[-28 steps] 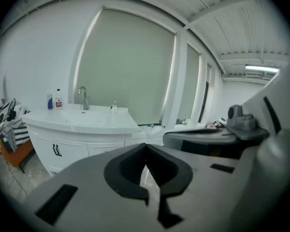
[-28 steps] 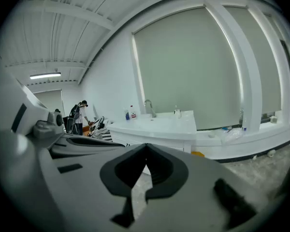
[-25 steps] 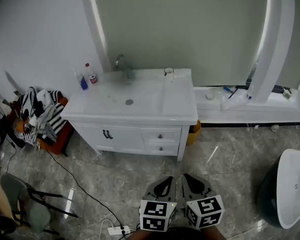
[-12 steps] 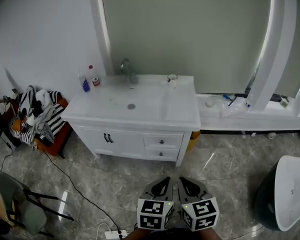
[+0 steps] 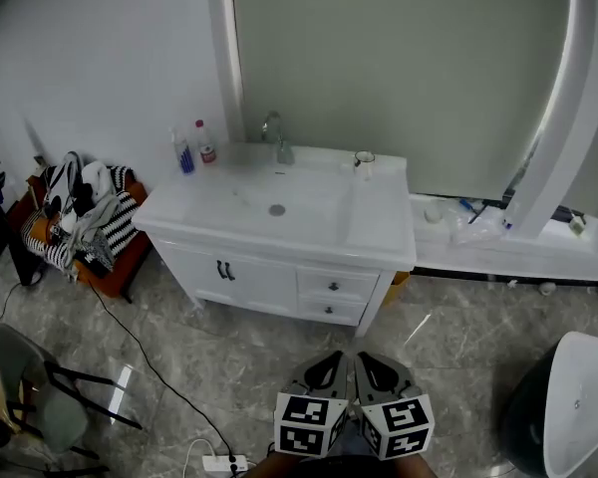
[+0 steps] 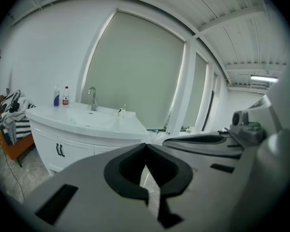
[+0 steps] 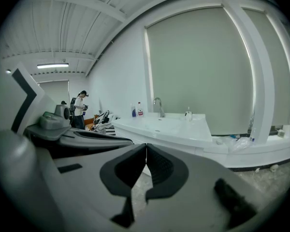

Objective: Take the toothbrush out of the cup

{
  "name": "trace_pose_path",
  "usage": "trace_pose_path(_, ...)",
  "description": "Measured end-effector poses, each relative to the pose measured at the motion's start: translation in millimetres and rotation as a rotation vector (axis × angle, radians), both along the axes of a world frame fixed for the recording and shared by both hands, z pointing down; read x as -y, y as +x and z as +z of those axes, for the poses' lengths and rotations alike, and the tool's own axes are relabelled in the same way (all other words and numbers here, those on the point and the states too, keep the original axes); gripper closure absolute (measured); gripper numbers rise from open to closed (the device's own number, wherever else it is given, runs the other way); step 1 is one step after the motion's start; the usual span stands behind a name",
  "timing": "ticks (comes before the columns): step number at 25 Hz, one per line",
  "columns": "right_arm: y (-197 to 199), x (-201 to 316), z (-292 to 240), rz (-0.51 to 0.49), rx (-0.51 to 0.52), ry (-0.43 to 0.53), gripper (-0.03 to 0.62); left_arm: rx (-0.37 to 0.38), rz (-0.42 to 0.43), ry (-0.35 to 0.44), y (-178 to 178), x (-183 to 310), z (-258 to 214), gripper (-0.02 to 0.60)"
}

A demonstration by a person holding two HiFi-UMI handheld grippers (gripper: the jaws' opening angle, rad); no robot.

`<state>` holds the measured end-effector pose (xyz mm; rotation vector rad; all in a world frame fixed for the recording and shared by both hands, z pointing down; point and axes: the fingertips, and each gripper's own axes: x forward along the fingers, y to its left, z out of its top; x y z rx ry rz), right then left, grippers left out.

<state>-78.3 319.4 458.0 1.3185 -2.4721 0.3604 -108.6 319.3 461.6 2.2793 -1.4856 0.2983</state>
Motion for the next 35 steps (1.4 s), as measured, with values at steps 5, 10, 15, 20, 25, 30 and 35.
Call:
trace_pose_path(5, 7, 29, 3, 0.004, 0.019, -0.002, 0.583, 0.025, -0.011, -0.008, 2, 27, 3, 0.572)
trace_pose_path(10, 21, 65, 7, 0.012, 0.037, -0.01, 0.583, 0.053, 0.0, -0.017, 16, 63, 7, 0.572)
trace_pose_path(15, 41, 102, 13, 0.032, 0.06, -0.039, 0.582, 0.066, 0.027, -0.048, 38, 101, 13, 0.572)
trace_pose_path(20, 55, 137, 18, 0.023, 0.09, -0.062, 0.582, 0.09, 0.03, -0.067, 56, 137, 17, 0.572)
trace_pose_path(25, 75, 173, 20, 0.019, 0.098, -0.068, 0.582, 0.113, 0.023, -0.094, 73, 169, 23, 0.572)
trace_pose_path(30, 95, 204, 26, 0.0, 0.124, -0.089, 0.583, 0.124, 0.016, -0.109, 96, 201, 25, 0.572)
trace_pose_path(35, 113, 229, 26, -0.027, 0.135, -0.097, 0.583, 0.123, 0.005, -0.108, 114, 227, 19, 0.572)
